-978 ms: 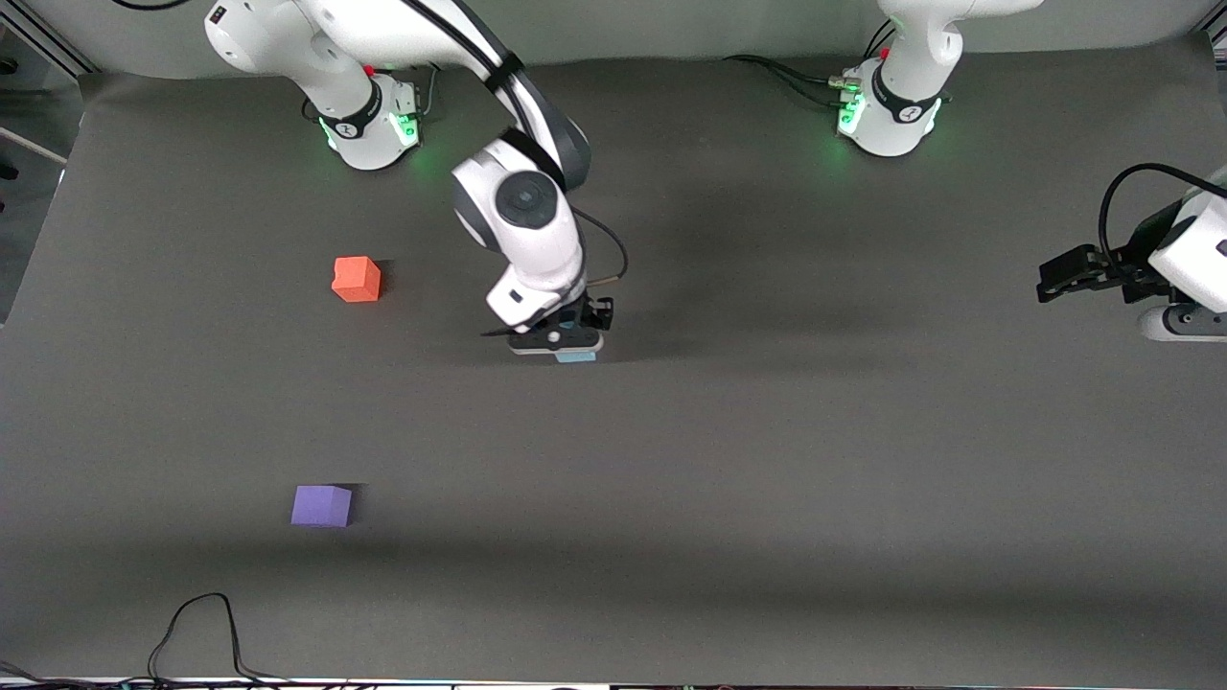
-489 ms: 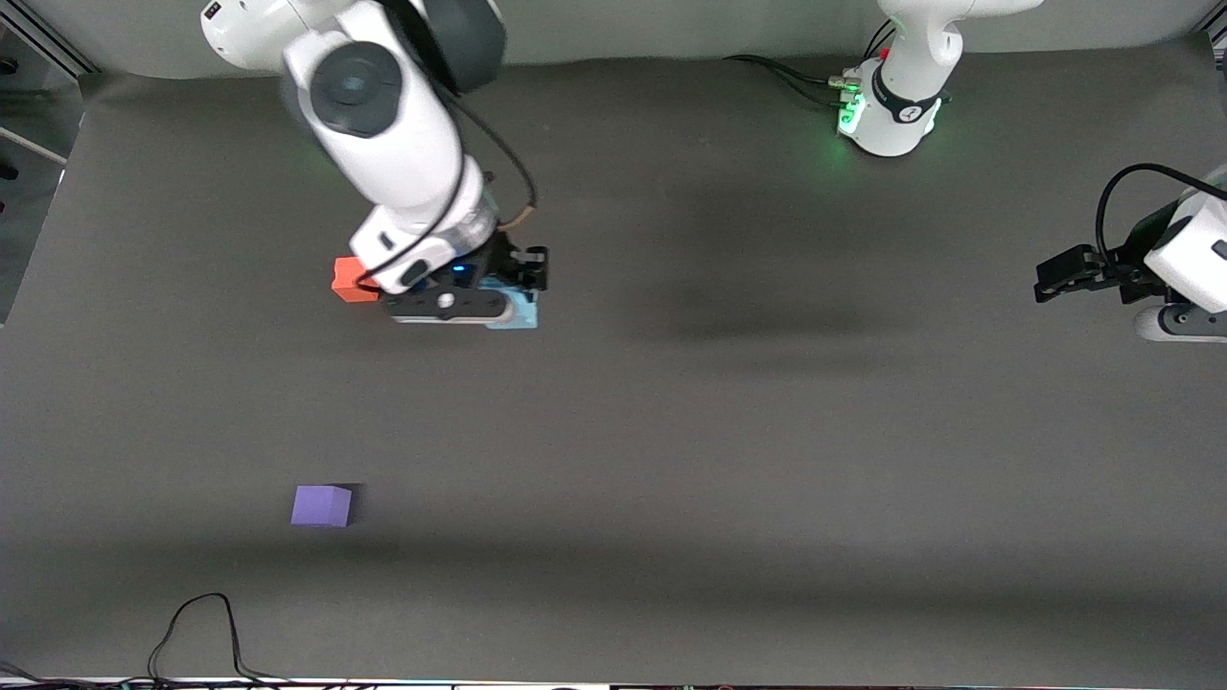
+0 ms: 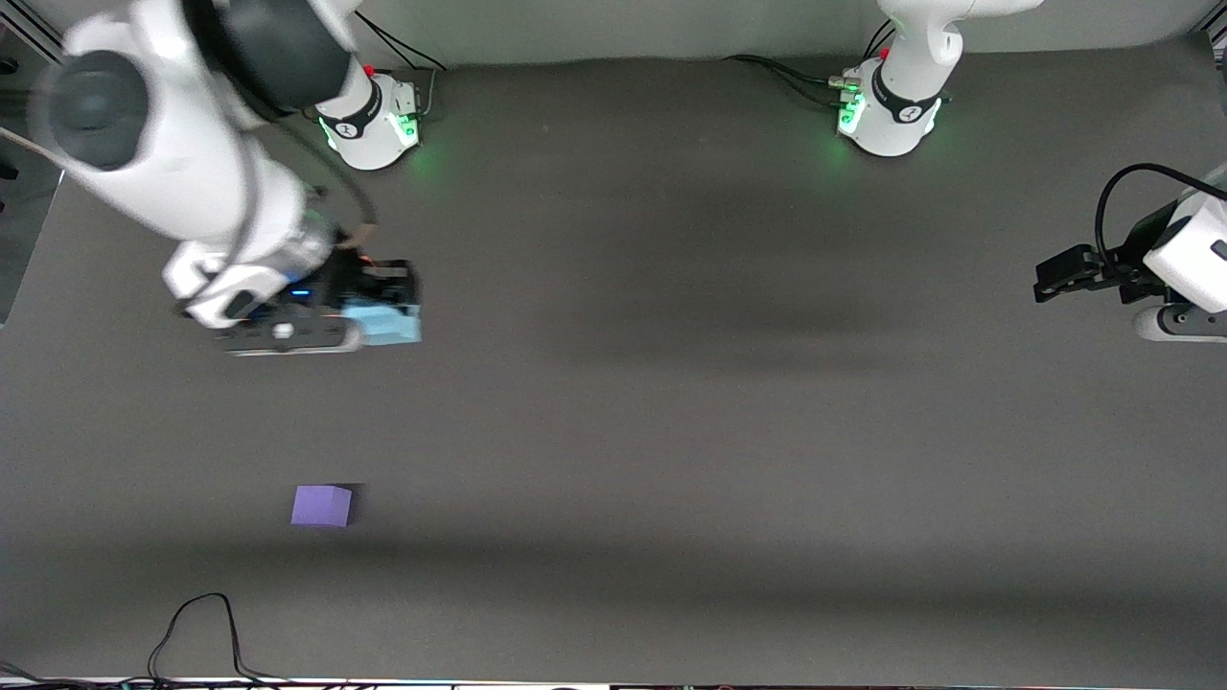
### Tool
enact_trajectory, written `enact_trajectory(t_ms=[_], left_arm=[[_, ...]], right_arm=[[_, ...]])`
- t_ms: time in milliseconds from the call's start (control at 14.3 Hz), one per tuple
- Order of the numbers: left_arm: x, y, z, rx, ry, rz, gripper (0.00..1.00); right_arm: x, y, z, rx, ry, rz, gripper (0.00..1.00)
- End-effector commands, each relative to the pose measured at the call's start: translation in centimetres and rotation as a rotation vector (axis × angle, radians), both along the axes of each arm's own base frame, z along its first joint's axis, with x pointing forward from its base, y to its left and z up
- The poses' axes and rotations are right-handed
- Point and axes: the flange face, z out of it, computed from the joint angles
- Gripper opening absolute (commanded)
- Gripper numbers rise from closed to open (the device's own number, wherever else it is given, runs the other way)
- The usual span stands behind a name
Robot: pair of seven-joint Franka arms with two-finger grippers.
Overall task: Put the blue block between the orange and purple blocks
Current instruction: 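Carry the blue cube with the right gripper toward the orange cube, then lower the blue cube between the orange and purple cubes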
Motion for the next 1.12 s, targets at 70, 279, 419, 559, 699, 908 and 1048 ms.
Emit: enact_trajectory(t_ms=[70,279,419,559,699,908,1048], left_arm=[[-0.1,0.0,0.4,0.010,0.001,-0.003,1.00],[-0.1,0.4,0.6,0.009,-0.004,-0.011,1.00],[0.0,0.5,0.6,0.009,-0.009,-0.011,1.00],[0.0,0.7,0.7,0.009,-0.016,-0.006,1.00],[0.1,0.8,0.6,0.009,-0.019,-0.004,1.00],[0.2,0.8,0.5,0.009,-0.019,-0.004,1.00],[0.3,0.7,0.4,0.009,-0.016,-0.006,1.00]], right_arm=[[0.0,-12.0,0.3,0.024,0.036,0.090,0.11],[0.1,-19.4,-0.7,0.064,0.053,0.072,0.11],[-0.5,-22.4,-1.3,0.100,0.063,0.060,0.11],[-1.6,-23.3,-2.4,0.080,0.052,0.061,0.11],[-3.2,-22.9,-5.5,0.074,0.016,0.060,0.11],[-4.4,-23.2,-10.8,0.072,0.002,0.039,0.11],[-4.9,-24.1,-15.2,0.078,0.007,0.013,0.11]])
